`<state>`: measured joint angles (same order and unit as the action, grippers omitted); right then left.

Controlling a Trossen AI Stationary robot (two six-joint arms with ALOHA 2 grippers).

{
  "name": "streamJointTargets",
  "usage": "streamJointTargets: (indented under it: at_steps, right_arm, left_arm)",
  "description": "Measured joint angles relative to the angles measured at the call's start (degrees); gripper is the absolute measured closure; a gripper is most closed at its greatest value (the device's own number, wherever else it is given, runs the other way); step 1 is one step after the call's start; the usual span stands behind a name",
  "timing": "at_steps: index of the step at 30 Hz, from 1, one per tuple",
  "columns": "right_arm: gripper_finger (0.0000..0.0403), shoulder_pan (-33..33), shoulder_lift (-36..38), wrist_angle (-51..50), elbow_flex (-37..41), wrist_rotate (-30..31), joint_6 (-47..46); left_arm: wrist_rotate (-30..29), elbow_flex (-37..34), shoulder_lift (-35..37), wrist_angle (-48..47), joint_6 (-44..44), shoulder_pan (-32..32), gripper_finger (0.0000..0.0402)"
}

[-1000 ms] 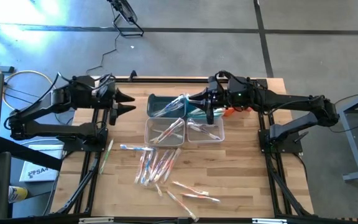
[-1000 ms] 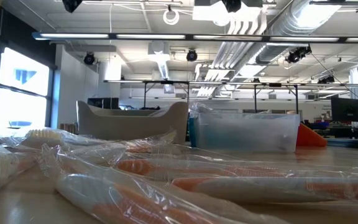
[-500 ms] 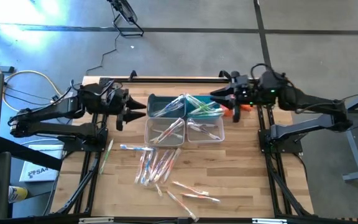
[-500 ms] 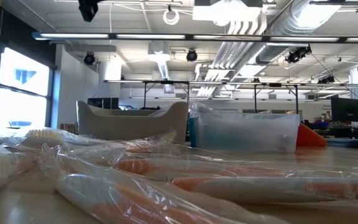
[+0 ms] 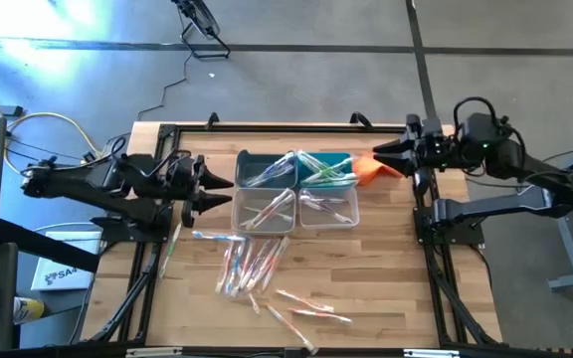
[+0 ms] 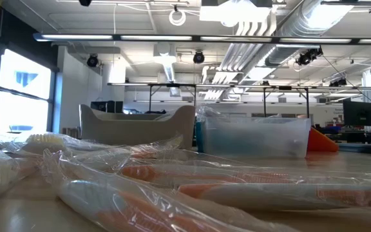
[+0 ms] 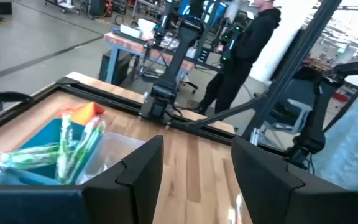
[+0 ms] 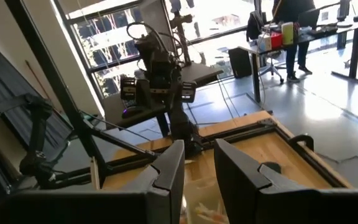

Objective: Pick & Place Toothbrushes
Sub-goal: Put the blue toothbrush into the dark blue bin

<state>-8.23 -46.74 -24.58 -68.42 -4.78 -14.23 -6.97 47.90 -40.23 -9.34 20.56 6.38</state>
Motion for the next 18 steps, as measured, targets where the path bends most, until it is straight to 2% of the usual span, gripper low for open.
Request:
streamJointTargets:
  at_steps: [5,11,18]
  right_arm:
    - [0.0322,0.00,0.72,-1.66,0.00,-0.15,-3.58]
    - [0.0322,0.00,0.30,-2.30,0.00,-0.32,-3.62]
    - [0.0322,0.00,-3.72,-2.35,0.00,-0.17,-3.25]
  left_arm:
    - [-4.93,0.00,-0.02,0.00,0.94,5.09,0.0216]
    - [-10.56,0.00,-0.04,-0.01,1.13,8.39,0.0216]
    - [-11.68,0.04,-0.04,-1.12,7.79,8.69,0.0216]
